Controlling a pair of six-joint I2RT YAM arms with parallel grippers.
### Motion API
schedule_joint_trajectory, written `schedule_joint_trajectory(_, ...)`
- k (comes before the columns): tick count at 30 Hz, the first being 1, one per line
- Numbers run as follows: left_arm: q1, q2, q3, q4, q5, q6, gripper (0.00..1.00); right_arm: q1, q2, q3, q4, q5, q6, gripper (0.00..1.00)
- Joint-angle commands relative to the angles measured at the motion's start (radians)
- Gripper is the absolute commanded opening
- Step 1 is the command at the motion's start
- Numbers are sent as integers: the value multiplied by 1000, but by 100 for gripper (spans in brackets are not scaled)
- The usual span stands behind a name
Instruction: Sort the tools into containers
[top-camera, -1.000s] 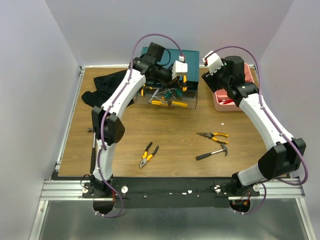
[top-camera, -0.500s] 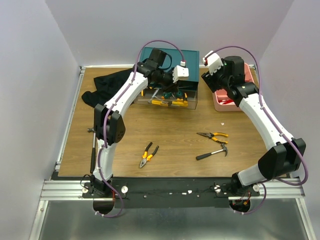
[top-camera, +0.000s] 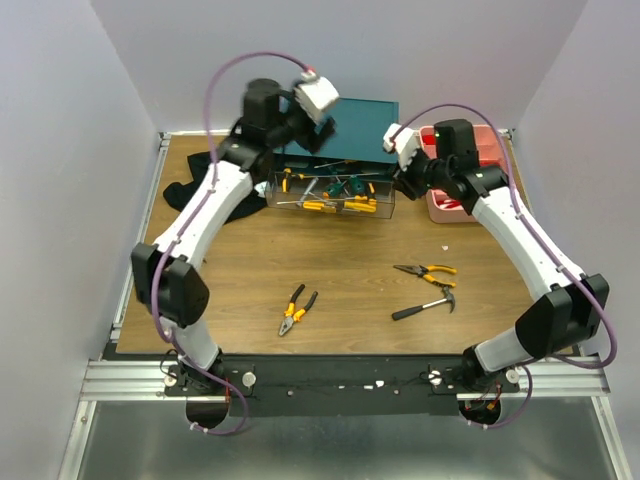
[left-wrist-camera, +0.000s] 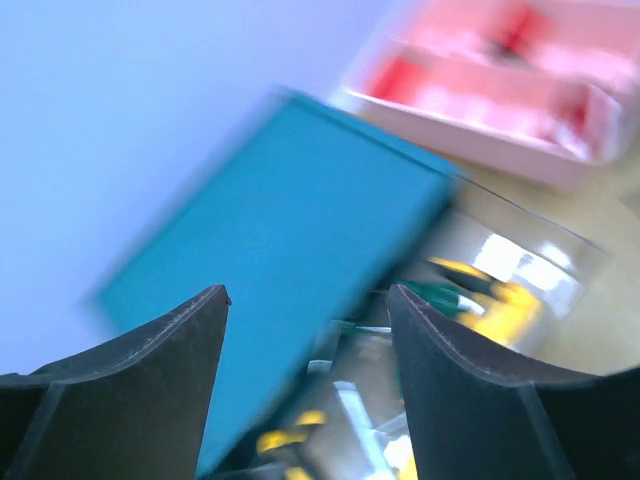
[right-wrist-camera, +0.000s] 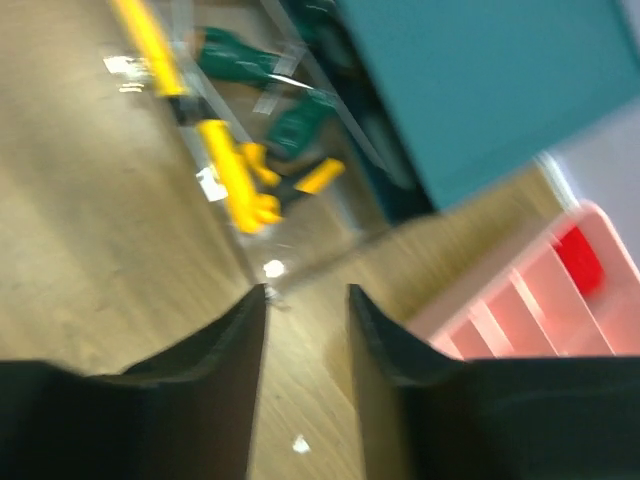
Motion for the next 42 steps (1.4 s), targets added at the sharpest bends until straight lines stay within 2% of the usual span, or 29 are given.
schedule_joint_trajectory(1, 135, -45, -81, 289, -311, -248, 56, 40, 60, 7, -115, -264, -93, 32)
schedule_joint_trajectory(3, 192, -24, -93, 287, -294, -376, 15, 70, 101, 33, -152, -281, -144, 22)
schedule_joint_trajectory(4, 242, -18, -113, 287, -294, -450, 0, 81, 114, 43, -164, -286, -156, 14)
schedule_joint_trajectory(7, 319, -1, -147, 255, -243, -610, 0, 121, 160, 60, -174, -257, -176, 4)
schedule_joint_trajectory(11, 379, -30, -249, 244, -190, -742, 0, 155, 207, 67, -135, -209, -171, 1)
schedule_joint_trajectory(16, 398, -74, -386, 234, -157, -743, 0, 172, 275, 83, -51, -87, -133, 1)
schedule_joint_trajectory(23, 409, -18, -411, 229, -44, -776, 0, 175, 405, 190, 144, 183, -61, 1)
schedule_joint_trajectory(30, 413, -36, -473, 218, -2, -749, 0, 175, 529, 325, 228, 286, -7, 1)
schedule_joint_trajectory(35, 413, -62, -516, 212, 21, -760, 0, 178, 612, 377, 325, 401, -15, 1)
schedule_joint_trajectory(39, 415, -90, -541, 203, 28, -757, 0, 178, 660, 426, 327, 420, -38, 1)
schedule_joint_trajectory(40, 415, -102, -549, 197, 31, -757, 0, 178, 652, 434, 307, 401, -38, 4)
schedule_joint_trajectory(42, 418, -119, -556, 197, 36, -760, 1, 178, 628, 436, 209, 261, -58, 18)
